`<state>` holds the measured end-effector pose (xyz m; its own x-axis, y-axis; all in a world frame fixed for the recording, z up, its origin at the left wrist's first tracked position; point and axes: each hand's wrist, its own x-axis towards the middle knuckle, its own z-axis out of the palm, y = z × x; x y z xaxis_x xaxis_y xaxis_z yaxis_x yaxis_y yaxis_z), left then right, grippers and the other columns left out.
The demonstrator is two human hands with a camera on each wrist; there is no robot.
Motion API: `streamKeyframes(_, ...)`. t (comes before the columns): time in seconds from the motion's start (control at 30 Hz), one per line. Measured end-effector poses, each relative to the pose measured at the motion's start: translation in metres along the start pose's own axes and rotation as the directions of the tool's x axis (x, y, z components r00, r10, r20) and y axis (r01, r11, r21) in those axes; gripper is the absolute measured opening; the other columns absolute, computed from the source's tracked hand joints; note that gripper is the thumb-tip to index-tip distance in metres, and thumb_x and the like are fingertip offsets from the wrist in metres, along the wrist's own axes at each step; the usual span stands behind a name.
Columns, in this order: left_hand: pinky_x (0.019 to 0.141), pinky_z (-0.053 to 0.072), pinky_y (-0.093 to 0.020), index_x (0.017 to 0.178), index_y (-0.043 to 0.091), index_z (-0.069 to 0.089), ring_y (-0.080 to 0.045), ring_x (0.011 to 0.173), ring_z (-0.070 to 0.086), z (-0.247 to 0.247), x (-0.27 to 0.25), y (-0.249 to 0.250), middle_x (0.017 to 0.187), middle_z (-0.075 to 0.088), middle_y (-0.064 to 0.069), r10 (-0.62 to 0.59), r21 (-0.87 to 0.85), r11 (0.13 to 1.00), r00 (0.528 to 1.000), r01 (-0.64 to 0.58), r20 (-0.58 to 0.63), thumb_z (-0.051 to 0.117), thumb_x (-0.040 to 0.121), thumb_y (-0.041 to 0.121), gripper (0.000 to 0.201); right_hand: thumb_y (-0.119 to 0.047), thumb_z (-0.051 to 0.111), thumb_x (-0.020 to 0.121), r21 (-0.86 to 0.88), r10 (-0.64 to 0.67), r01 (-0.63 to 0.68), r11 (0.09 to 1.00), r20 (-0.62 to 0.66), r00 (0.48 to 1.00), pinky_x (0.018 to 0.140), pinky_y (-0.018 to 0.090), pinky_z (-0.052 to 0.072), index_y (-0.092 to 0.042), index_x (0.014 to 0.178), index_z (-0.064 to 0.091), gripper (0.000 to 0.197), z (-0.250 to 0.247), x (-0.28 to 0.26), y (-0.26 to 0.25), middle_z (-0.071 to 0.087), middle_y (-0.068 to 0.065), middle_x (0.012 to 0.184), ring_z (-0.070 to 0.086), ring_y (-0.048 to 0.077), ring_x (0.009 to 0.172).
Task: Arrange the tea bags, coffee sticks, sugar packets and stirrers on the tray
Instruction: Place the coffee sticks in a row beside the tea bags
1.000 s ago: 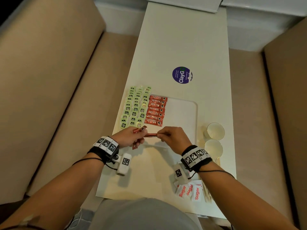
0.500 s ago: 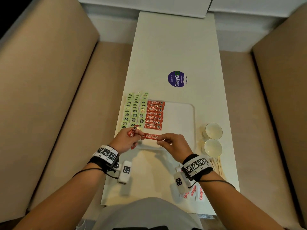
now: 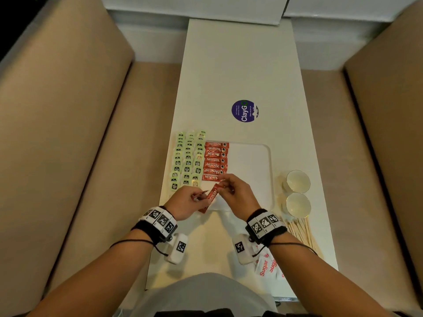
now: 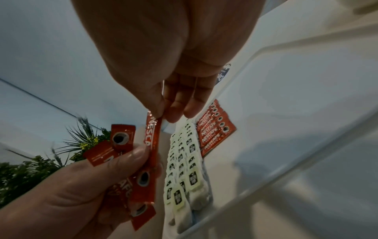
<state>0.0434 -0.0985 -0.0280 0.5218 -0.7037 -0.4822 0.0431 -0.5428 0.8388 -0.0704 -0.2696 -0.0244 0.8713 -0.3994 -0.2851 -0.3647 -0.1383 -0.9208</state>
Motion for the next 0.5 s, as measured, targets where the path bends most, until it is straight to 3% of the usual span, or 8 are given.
streamKeyframes(0.1, 0.066, 0.046, -0.031, 0.08, 0.004, 0.065, -0.009, 0.062, 0.053, -0.003, 0.002, 0.005, 0.067, 0.059, 0.0, 0.047, 0.072, 0.996, 0.998, -0.045, -0.032, 0.073, 0.089, 0.025, 0.024, -0.011, 0.07, 0.094, 0.005, -0.013, 0.013, 1.0, 0.016, 1.0, 0.088, 0.024, 0.055, -0.028, 0.119, 0.062, 0.032, 0.008, 0.004, -0.009, 0.071, -0.003, 0.099, 0.067, 0.01, 0.089)
streamKeyframes(0.2, 0.062, 0.05, -0.027, 0.093, 0.016, 0.073, -0.006, 0.063, 0.058, -0.007, 0.005, 0.015, 0.072, 0.067, 0.009, 0.048, -0.071, 0.996, 0.995, -0.055, -0.086, 0.072, 0.091, 0.02, 0.004, -0.022, 0.07, 0.095, -0.019, -0.033, 0.034, 0.999, 0.042, 0.999, 0.081, 0.02, 0.054, -0.029, 0.122, 0.061, 0.029, 0.015, 0.004, -0.01, 0.07, -0.007, 0.095, 0.067, 0.006, 0.084)
streamKeyframes(0.3, 0.057, 0.052, -0.033, 0.098, 0.009, 0.07, -0.014, 0.055, 0.054, -0.013, 0.008, 0.023, 0.069, 0.064, -0.001, -0.072, -0.287, 0.958, 0.982, 0.019, -0.176, 0.074, 0.089, 0.013, 0.01, -0.029, 0.07, 0.095, 0.001, 0.031, -0.032, 1.0, 0.077, 0.997, 0.082, 0.023, 0.054, -0.03, 0.125, 0.06, 0.031, 0.018, 0.004, -0.008, 0.071, -0.004, 0.091, 0.069, 0.015, 0.086)
streamKeyframes(0.37, 0.055, 0.05, -0.031, 0.095, 0.006, 0.068, -0.018, 0.055, 0.052, -0.016, 0.01, 0.024, 0.072, 0.061, -0.01, -0.101, -0.347, 0.937, 0.975, 0.027, -0.198, 0.075, 0.088, 0.011, 0.011, -0.03, 0.069, 0.095, 0.0, 0.046, -0.046, 0.999, 0.075, 0.996, 0.082, 0.03, 0.056, -0.033, 0.114, 0.065, 0.019, 0.021, 0.004, -0.008, 0.07, -0.001, 0.087, 0.069, 0.021, 0.086)
streamKeyframes(0.43, 0.052, 0.048, -0.028, 0.096, 0.004, 0.069, -0.018, 0.055, 0.051, -0.019, 0.011, 0.023, 0.074, 0.062, -0.013, -0.108, -0.369, 0.929, 0.977, 0.033, -0.185, 0.074, 0.089, 0.01, 0.011, -0.027, 0.066, 0.098, 0.023, 0.032, -0.033, 0.999, 0.058, 0.998, 0.08, 0.034, 0.058, -0.033, 0.099, 0.069, 0.006, 0.023, 0.005, -0.008, 0.073, 0.0, 0.085, 0.07, 0.018, 0.081)
streamKeyframes(0.5, 0.051, 0.046, -0.029, 0.1, 0.004, 0.07, -0.018, 0.056, 0.051, -0.02, 0.011, 0.023, 0.079, 0.068, -0.012, -0.117, -0.395, 0.918, 0.979, 0.043, -0.167, 0.072, 0.09, 0.011, 0.012, -0.024, 0.063, 0.099, 0.029, 0.041, -0.041, 0.999, 0.008, 0.999, 0.078, 0.032, 0.058, -0.024, 0.1, 0.071, 0.008, 0.024, 0.007, -0.006, 0.073, 0.0, 0.085, 0.069, 0.013, 0.077)
